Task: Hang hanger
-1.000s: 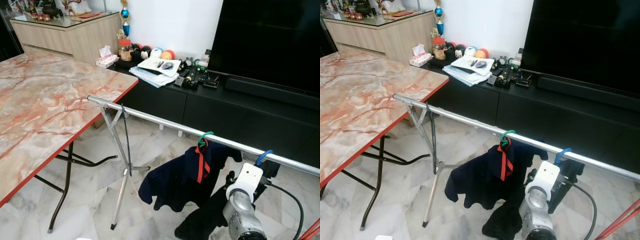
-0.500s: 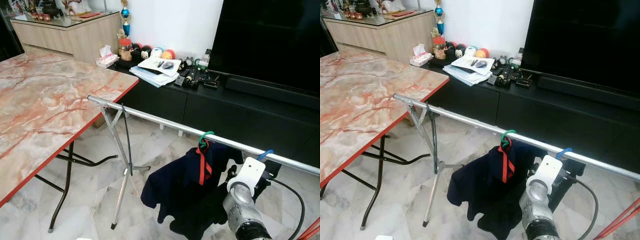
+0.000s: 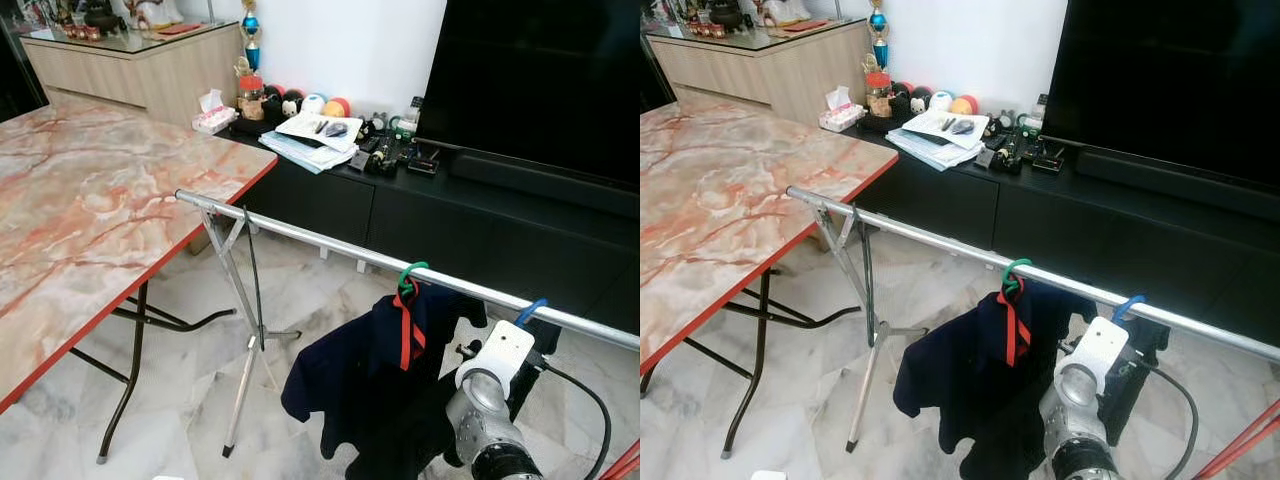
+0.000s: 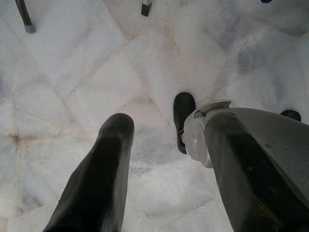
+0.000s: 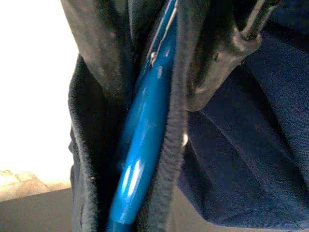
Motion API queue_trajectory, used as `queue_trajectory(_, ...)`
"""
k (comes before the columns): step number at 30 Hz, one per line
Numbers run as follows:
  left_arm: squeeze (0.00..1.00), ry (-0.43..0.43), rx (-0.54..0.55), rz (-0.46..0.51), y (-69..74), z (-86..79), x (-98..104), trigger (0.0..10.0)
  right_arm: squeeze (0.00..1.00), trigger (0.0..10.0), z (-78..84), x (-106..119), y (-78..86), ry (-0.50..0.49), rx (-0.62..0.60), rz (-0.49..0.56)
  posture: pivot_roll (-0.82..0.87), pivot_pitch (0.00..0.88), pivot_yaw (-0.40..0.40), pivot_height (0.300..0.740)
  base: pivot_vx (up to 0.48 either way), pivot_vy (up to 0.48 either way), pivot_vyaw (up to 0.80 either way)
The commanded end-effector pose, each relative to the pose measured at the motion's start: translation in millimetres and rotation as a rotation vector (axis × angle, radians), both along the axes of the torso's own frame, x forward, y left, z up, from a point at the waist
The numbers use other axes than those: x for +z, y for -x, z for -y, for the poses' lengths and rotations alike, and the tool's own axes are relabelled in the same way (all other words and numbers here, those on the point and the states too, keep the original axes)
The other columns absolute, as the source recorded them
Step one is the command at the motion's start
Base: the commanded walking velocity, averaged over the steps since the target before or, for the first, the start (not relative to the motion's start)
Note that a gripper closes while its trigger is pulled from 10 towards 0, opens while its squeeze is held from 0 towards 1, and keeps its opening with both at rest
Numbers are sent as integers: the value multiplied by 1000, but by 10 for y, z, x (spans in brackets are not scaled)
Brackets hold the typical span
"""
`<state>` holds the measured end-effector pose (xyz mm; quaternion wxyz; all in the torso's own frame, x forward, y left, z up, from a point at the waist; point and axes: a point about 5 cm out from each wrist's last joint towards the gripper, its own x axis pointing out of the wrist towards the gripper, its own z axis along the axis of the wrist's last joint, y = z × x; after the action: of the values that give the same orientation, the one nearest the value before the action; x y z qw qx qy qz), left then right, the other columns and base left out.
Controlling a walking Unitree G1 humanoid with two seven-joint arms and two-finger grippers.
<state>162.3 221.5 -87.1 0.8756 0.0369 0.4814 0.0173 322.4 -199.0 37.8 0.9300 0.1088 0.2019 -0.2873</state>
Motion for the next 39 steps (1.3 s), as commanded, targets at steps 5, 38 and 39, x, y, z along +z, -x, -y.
queue_trajectory(5,0,1,-7,-19,44,-6,-18,10000,0,0,28,-11,7,-5,-23,-8,140,26,14,740,0,0,0)
queue_trajectory(38,0,13,-22,-23,48,8,-22,10000,0,0,42,67,229,242,103,163,126,27,8,740,0,0,0)
queue_trajectory(39,0,13,-23,-23,48,8,-22,10000,0,0,38,55,250,246,110,157,126,27,8,740,0,0,0)
